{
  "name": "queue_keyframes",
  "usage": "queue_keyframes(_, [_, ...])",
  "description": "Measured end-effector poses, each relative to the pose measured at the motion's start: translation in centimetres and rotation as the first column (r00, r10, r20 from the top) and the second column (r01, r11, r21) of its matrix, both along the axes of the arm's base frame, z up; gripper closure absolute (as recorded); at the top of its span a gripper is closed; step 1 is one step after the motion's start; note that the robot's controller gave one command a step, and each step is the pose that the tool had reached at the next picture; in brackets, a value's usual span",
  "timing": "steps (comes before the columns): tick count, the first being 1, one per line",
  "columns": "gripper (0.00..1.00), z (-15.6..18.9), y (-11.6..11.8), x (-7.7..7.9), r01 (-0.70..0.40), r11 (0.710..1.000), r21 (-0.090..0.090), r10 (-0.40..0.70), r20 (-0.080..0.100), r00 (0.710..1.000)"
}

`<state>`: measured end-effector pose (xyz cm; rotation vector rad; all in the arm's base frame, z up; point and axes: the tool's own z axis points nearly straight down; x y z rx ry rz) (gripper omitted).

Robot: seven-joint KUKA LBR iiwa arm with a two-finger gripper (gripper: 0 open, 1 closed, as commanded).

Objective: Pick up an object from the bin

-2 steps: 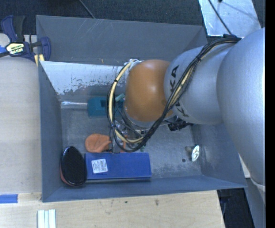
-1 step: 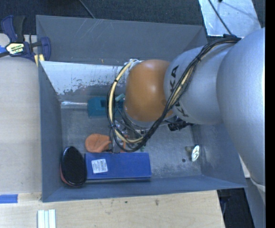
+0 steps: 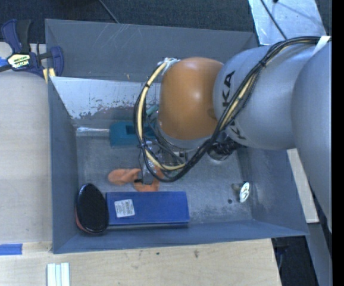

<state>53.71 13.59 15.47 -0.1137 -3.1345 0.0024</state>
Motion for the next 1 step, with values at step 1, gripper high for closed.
queue_keyframes(1, [1.00,5.85,0.43,-1.55,-0.001,1.000,0.001,0.001,0.005,1.000])
